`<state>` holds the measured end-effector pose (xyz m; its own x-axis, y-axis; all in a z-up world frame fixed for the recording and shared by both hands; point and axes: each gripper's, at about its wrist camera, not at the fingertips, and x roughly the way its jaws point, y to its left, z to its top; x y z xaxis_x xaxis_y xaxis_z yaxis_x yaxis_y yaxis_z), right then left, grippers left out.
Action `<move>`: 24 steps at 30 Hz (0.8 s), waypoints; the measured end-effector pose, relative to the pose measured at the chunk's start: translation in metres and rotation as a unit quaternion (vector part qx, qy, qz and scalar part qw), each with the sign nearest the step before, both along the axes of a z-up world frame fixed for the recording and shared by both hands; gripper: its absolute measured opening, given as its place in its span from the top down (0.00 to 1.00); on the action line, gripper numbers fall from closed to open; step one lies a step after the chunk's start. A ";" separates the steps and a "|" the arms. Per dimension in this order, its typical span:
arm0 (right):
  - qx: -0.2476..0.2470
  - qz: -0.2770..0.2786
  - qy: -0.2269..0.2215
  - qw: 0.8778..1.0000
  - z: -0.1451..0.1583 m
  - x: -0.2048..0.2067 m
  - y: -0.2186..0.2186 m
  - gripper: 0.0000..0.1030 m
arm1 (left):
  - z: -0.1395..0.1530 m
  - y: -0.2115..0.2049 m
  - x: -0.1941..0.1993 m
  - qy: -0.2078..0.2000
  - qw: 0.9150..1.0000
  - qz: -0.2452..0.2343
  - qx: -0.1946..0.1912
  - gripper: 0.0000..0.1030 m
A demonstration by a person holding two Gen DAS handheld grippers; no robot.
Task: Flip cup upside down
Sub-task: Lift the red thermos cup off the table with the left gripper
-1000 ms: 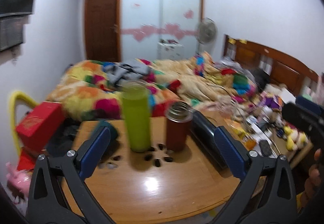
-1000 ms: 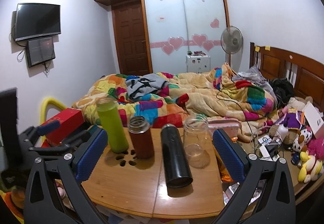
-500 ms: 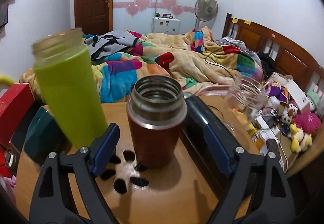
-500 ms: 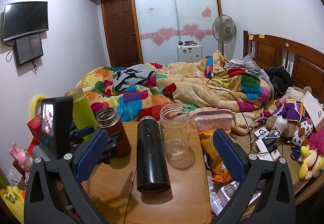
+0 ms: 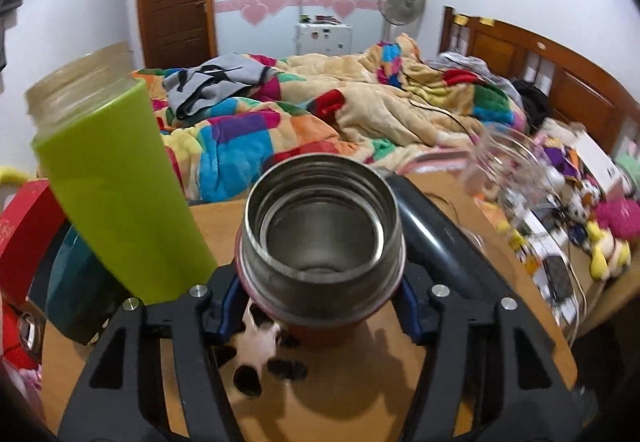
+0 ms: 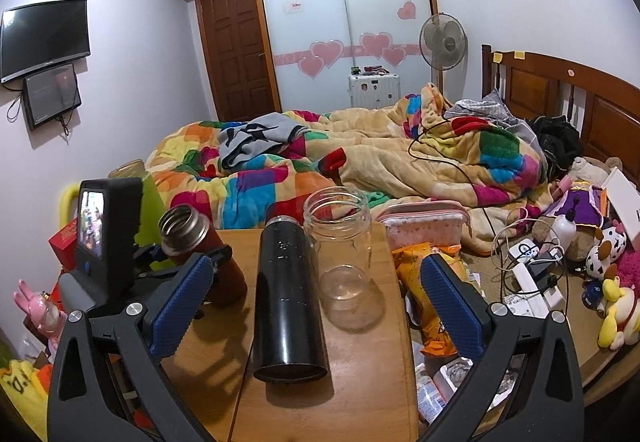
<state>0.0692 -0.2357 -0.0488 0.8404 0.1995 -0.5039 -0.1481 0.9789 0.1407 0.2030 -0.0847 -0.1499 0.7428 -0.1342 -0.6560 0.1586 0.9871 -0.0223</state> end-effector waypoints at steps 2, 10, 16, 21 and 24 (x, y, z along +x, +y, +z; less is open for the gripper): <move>-0.003 0.007 -0.004 1.000 -0.001 -0.005 0.004 0.00 | 0.002 0.002 -0.015 0.003 1.000 -0.019 0.005 0.41; -0.017 0.037 0.009 0.999 -0.011 -0.021 0.022 0.00 | 0.010 0.024 -0.072 0.042 0.996 -0.075 -0.003 0.41; -0.039 0.066 0.014 0.997 -0.022 -0.034 0.040 0.00 | 0.012 0.030 -0.091 0.061 0.994 -0.089 -0.009 0.41; -0.042 0.113 0.021 0.993 -0.041 -0.038 0.055 0.00 | 0.013 0.034 -0.094 0.067 0.992 -0.103 -0.015 0.41; -0.033 0.148 0.029 0.988 -0.053 -0.039 0.064 0.00 | 0.015 0.038 -0.091 0.073 0.991 -0.109 -0.032 0.40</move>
